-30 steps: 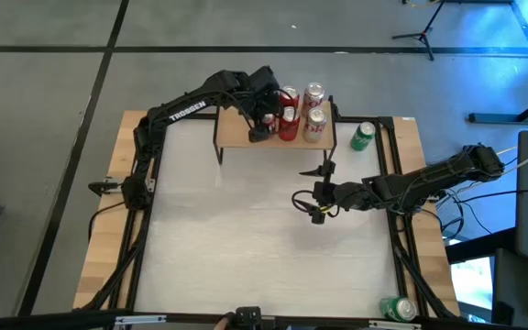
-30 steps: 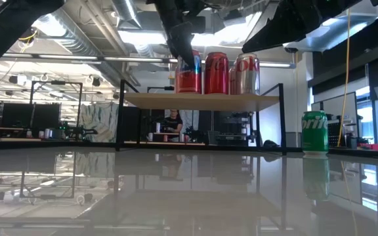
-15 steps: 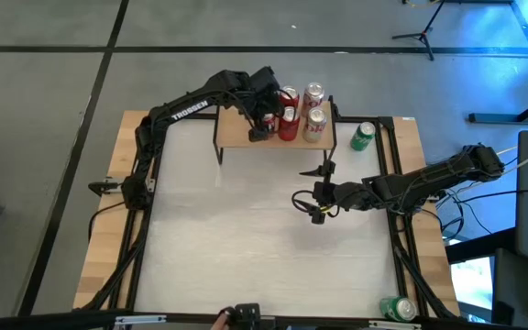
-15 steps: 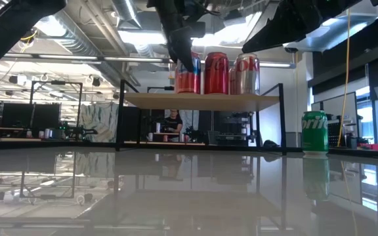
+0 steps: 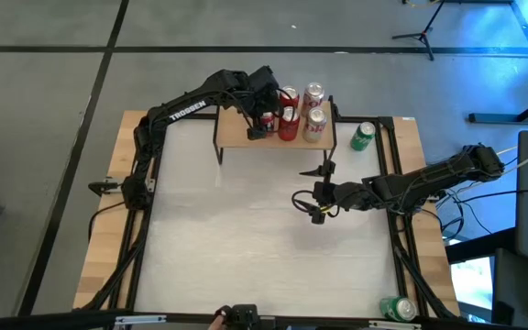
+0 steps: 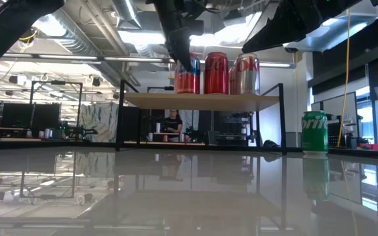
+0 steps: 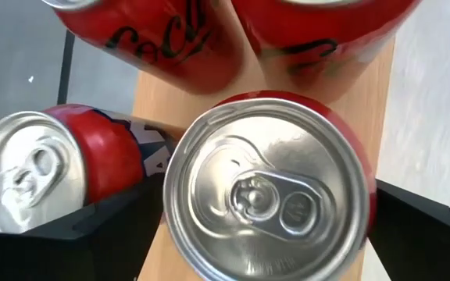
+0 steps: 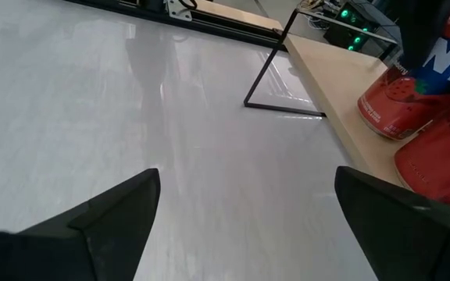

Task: Place canned beverage on shelf
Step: Put the red soda can on the shelf aligned with the other red soda can, then put the top green soda can on the shelf

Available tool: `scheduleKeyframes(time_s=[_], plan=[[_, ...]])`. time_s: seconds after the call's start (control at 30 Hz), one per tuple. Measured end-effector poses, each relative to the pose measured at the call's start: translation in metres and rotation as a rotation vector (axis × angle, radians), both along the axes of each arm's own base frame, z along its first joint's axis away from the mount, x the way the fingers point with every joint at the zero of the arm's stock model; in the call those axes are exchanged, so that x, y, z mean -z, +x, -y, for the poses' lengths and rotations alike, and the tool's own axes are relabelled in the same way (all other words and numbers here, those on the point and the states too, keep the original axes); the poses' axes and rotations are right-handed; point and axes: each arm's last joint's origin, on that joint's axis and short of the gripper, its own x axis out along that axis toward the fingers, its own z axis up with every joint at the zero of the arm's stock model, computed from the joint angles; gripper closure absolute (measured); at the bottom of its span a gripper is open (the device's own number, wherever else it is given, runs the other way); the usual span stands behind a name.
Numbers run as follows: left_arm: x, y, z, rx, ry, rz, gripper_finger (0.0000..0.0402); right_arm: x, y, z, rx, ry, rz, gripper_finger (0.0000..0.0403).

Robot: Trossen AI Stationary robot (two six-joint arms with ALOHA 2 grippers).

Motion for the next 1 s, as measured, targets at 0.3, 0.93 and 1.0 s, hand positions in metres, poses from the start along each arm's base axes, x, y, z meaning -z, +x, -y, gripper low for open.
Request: scheduleKeyframes(time_s=[0.3,0.93,1.0], plan=[[-0.004,0.0,0.009,0.01,0.005,-0.007,0.0007,0.0,0.0,0.0,-0.001,-0.002,0.0,0.0022],[-0.077,-0.037,0.05,0.033,0.056,0.161,0.0007,0.0,0.0,0.0,-0.001,-0.003,0.0,0.0022],[-0.086,-0.045,0.057,0.068,0.005,0.211,0.0007,0.0,0.0,0.0,-0.001,-0.004,-0.001,0.0022]])
